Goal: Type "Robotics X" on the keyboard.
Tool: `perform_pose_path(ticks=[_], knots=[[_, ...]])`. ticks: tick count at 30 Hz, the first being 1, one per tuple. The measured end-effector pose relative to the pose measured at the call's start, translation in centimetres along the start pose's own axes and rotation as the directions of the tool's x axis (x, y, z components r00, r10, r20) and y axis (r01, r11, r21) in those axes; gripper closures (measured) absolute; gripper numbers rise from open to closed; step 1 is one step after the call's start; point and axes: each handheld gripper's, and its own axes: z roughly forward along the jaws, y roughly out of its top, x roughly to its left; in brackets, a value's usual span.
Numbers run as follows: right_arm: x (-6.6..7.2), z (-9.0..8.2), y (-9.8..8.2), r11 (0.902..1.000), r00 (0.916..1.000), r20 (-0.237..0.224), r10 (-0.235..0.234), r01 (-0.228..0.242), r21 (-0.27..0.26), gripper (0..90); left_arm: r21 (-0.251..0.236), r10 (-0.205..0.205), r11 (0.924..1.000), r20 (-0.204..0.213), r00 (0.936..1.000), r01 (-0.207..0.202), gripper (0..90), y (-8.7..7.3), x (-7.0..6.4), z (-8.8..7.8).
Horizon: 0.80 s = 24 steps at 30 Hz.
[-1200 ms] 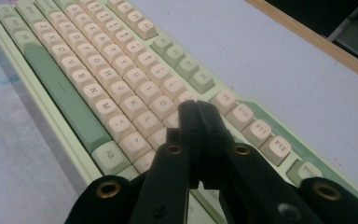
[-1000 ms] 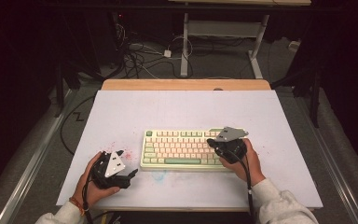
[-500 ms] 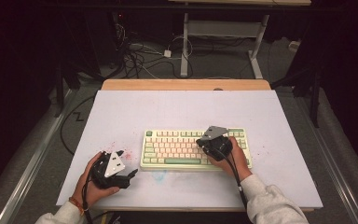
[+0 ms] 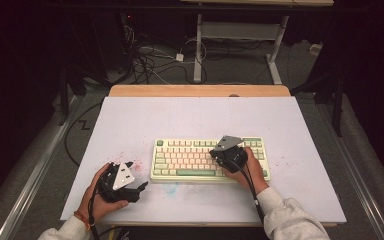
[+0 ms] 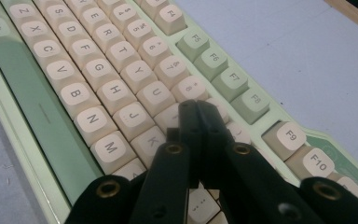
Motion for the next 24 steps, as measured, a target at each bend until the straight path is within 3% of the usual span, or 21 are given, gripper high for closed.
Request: perform_pose_path(ticks=[24], knots=[[0.07,0.24,-0.06,0.9996,0.9997,0.011,-0.022,0.021,0.018,90.0,0.004,0.005,1.0000,0.011,0.9999,-0.005,18.1,0.01,-0.12,0.01]])
